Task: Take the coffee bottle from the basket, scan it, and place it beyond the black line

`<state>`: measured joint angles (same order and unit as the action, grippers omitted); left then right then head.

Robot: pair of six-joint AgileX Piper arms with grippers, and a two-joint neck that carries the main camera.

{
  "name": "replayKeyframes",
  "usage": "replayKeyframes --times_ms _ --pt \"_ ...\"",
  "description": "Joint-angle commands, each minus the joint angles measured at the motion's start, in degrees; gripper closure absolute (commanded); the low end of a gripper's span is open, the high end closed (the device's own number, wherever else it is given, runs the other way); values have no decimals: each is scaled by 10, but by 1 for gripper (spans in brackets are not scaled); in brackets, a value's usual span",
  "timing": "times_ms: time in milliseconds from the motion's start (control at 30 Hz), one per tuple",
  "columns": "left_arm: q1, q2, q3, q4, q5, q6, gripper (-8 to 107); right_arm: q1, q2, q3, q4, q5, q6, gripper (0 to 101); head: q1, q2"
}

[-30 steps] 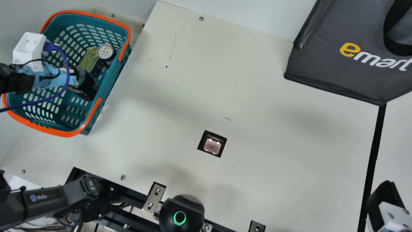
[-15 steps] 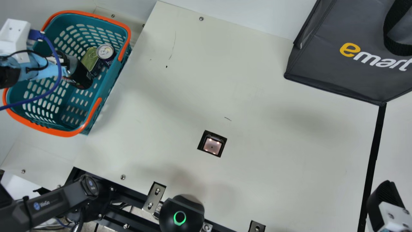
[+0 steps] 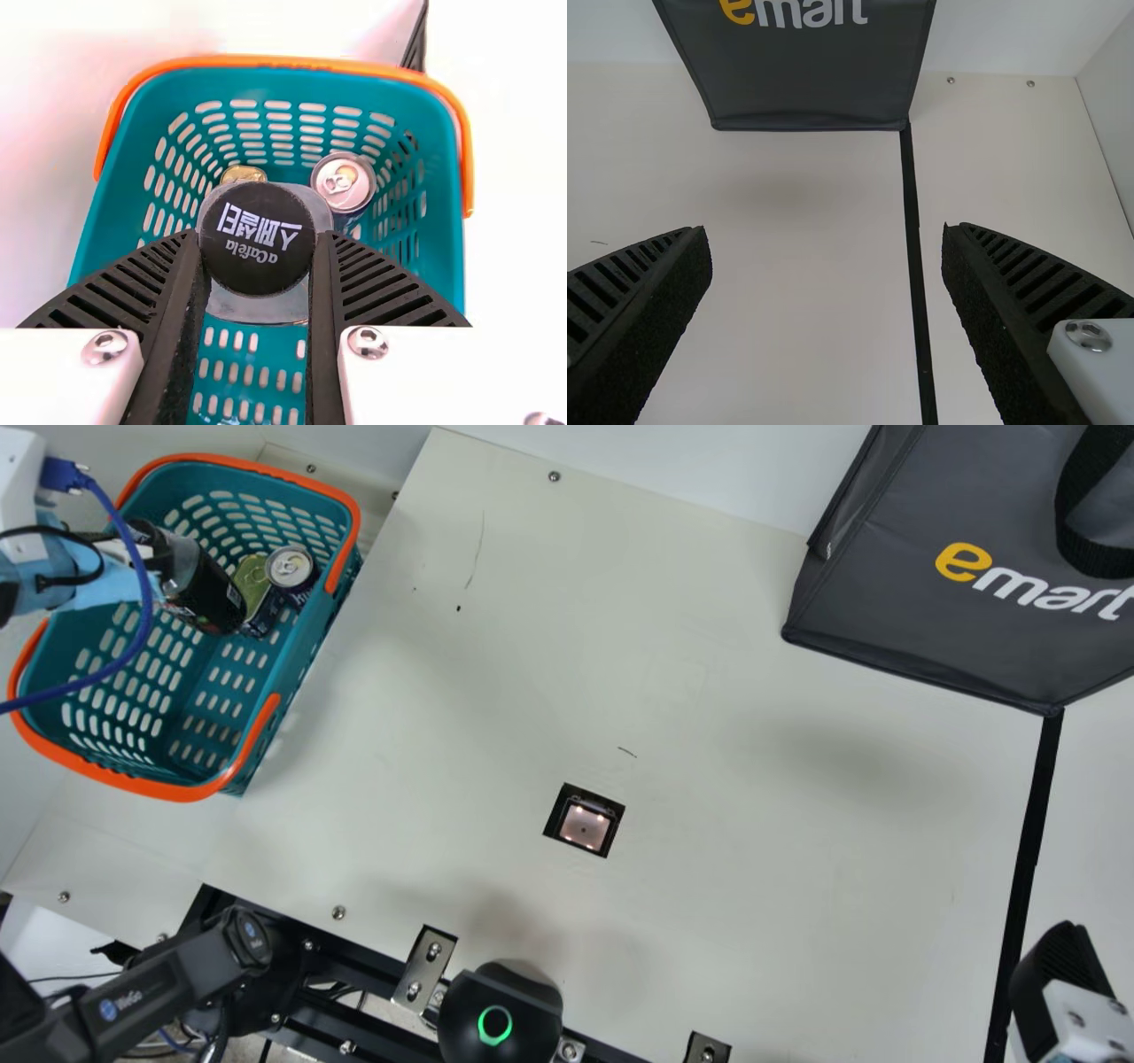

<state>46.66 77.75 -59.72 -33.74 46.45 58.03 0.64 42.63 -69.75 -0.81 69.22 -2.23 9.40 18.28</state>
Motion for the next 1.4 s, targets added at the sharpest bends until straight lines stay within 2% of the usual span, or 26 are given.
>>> replayKeyframes --times_ms 0,367,833,1367 --pt "-2 -3 -7 -1 8 -2 89 0 0 0 0 0 0 10 -15 1" --pt "-21 -19 -52 -6 45 -30 89 0 0 0 0 0 0 10 -15 1" --pt "-69 -24 -104 -3 64 -97 89 0 0 0 0 0 0 10 -15 1" --pt "-167 -45 -114 10 73 -140 89 0 0 0 0 0 0 10 -15 1"
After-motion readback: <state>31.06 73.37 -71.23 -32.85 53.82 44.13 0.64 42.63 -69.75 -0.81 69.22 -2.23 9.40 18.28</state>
